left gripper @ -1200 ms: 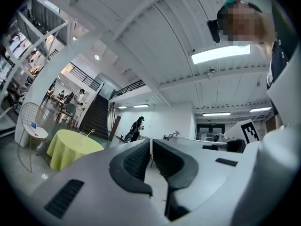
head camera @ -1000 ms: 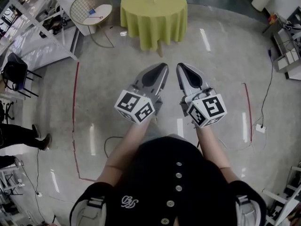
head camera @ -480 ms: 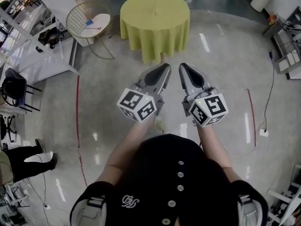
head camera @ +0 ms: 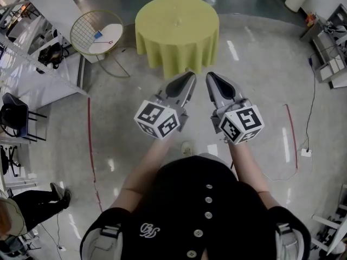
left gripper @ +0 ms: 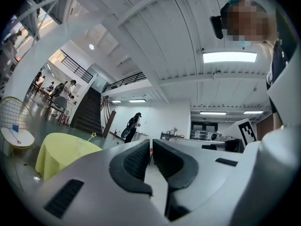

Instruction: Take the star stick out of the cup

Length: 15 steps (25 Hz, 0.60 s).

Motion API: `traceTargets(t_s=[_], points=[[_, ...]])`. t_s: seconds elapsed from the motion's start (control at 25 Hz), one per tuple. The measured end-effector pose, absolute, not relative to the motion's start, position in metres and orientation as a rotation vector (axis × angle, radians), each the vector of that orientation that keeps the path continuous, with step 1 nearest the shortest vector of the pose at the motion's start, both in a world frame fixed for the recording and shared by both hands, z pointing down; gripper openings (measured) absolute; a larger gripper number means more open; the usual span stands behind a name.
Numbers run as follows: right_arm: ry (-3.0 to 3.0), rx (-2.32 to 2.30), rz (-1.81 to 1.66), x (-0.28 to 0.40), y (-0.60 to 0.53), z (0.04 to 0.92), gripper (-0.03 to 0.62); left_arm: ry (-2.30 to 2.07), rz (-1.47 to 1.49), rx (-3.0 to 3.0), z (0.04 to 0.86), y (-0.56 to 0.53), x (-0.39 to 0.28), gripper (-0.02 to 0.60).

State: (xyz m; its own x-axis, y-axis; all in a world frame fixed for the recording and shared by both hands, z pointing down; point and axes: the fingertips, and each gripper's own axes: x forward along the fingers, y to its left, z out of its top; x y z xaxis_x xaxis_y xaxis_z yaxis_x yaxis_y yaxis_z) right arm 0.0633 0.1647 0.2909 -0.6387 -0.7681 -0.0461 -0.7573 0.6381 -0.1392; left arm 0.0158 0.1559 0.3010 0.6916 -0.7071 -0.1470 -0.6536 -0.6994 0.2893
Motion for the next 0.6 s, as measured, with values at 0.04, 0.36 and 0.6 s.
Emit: traceTargets(t_s=[0.04, 0.36, 0.6], points=[[2.749, -1.293, -0.163, 0.064, 0.161, 0.291, 0.003, -1.098, -0.372, 2.683, 0.301, 0.152, 0.014, 0.026], [2.756, -1.323, -0.205, 0.068, 0.145, 0.301, 0.003, -1.121, -0.389, 2.663, 0.305, 0.133, 0.009, 0.026], [2.756, -1.282, -0.195, 0.061, 0.127, 0.302, 0.003, -1.137, -0.382, 2.656, 0.308, 0.117, 0.007, 0.026]])
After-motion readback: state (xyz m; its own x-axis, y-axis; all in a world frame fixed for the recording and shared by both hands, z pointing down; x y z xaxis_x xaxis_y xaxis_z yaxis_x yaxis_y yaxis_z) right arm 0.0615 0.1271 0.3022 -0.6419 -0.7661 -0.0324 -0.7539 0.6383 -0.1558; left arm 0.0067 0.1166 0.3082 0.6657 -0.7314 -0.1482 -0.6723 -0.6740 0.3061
